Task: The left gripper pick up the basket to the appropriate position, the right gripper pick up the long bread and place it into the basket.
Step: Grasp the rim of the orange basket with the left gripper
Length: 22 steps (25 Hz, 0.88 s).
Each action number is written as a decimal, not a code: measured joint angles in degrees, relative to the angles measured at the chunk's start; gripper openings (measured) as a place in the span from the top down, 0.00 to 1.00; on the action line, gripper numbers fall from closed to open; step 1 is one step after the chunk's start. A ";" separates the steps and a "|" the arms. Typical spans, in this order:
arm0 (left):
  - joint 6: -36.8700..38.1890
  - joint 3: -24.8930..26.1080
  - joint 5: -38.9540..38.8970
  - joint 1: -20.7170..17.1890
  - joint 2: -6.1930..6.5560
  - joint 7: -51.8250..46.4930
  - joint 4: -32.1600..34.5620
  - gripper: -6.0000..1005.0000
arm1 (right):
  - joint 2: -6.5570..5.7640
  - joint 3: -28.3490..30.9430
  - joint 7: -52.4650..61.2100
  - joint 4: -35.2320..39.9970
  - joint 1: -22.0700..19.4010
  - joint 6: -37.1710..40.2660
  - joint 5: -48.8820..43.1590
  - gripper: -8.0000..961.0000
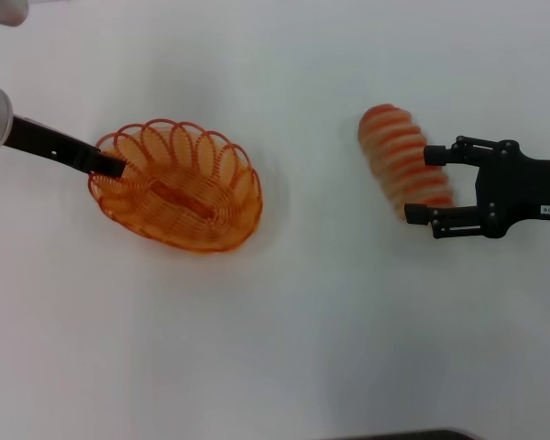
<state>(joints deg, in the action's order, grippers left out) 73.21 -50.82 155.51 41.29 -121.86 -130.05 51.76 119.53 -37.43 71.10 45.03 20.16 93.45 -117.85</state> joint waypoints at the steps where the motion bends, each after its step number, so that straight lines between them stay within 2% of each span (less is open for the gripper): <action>1: -0.22 0.08 0.01 0.02 0.00 -0.20 0.00 0.24 | 0.00 0.02 0.00 0.02 0.01 0.04 0.00 0.03; 3: -0.48 0.28 -0.08 0.02 0.02 -0.33 0.00 0.38 | 0.00 0.06 0.00 0.06 0.09 0.08 0.00 0.03; 13: 0.68 0.39 -0.13 0.68 0.23 -2.20 0.03 0.85 | 0.00 0.16 0.00 0.07 0.25 0.31 0.04 0.03; 22: 6.20 1.49 -0.66 1.73 1.35 -9.86 0.48 0.90 | -0.05 0.27 0.90 0.19 0.22 0.49 0.16 0.03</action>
<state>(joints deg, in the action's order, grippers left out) 79.41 -49.33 154.85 43.02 -120.51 -139.91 52.25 119.48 -37.15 72.00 45.22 20.39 93.95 -117.69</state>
